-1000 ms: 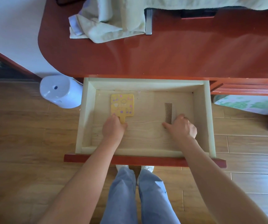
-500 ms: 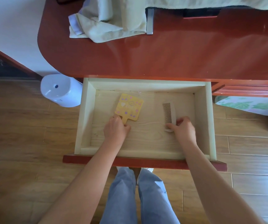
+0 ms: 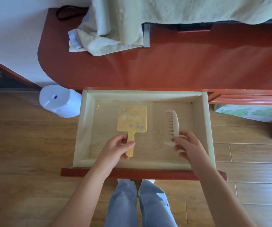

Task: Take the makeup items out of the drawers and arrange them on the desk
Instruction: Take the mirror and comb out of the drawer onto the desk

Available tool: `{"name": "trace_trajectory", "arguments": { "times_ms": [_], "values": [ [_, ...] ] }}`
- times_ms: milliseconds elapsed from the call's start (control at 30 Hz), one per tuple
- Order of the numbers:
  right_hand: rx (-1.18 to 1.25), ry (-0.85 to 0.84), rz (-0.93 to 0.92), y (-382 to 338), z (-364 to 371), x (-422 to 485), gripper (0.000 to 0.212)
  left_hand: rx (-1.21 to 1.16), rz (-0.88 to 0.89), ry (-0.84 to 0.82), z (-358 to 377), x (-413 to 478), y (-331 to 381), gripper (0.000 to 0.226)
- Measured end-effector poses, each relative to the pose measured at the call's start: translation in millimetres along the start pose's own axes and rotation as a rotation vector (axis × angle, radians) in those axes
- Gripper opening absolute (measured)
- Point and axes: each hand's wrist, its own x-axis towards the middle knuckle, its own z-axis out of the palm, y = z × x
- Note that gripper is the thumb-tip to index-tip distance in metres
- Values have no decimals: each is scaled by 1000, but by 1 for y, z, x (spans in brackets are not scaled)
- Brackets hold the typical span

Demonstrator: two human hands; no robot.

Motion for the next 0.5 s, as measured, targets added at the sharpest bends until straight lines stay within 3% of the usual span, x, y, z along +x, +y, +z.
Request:
{"name": "trace_trajectory", "arguments": {
  "times_ms": [233,367,500],
  "values": [
    [104,61,-169,-48,-9,-27,15,110,237,21,20,-1,58,13],
    [16,124,-286,-88,-12,0,15,102,297,77,35,42,95,16],
    [-84,197,-350,-120,-16,38,17,123,310,92,47,76,121,5]
  ]
}}
